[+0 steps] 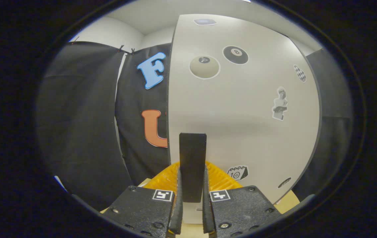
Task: Open the shoe cabinet door, grab the shoes and put them into the shoe cabinet, then close the shoe cabinet door.
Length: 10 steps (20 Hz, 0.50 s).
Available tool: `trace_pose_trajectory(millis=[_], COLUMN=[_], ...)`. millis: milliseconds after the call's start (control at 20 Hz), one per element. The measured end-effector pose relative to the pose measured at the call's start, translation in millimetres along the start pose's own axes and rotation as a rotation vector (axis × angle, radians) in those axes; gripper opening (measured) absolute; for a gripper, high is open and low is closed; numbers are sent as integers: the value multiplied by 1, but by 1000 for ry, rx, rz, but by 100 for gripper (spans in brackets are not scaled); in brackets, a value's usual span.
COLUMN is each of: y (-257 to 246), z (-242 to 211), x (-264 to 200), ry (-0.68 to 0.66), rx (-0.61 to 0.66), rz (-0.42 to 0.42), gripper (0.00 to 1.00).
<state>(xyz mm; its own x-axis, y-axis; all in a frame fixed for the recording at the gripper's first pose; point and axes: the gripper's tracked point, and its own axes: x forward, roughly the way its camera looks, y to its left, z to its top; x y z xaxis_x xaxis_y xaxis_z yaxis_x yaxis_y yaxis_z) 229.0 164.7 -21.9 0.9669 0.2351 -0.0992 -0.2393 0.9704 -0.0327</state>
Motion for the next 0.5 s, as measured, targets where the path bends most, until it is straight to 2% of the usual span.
trace_pose_trajectory(millis=[500], y=[-15], z=[-6], x=[-49], ry=[28], rx=[-43], rz=[141], gripper=[25])
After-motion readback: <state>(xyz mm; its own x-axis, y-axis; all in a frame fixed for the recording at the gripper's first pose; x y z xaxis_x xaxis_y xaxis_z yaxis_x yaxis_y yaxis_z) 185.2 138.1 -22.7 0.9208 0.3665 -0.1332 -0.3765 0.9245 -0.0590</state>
